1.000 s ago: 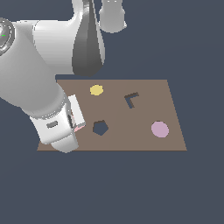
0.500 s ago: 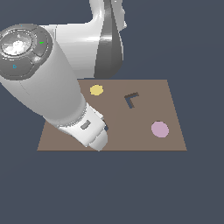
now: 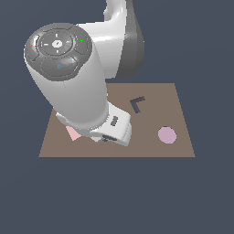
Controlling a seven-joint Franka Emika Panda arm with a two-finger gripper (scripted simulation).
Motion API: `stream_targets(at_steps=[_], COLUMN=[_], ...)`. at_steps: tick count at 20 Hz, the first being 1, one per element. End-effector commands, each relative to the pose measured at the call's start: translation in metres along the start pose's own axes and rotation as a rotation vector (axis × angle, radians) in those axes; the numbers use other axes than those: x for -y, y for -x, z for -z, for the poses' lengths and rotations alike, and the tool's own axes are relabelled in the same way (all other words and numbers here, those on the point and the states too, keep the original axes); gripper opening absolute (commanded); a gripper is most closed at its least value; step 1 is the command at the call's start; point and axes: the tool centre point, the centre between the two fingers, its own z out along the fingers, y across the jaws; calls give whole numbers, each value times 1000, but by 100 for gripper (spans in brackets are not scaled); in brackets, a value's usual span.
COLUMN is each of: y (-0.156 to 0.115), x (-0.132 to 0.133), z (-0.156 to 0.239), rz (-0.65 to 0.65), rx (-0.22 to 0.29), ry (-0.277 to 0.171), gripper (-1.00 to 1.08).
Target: Insert a designated object into the corresponding slot on a board.
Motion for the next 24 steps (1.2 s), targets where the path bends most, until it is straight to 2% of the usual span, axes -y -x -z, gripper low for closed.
stream_targets(at_steps=[1,10,23,24], y=[-4,-15,-16,-16], x=[-6,-16,-17,-17], z=[0,0,-10,-10], rz=[65,198,207,207], rx=[0,0,-1,-1], ry=[0,0,-1,-1], gripper=[-100,-100,-100,100])
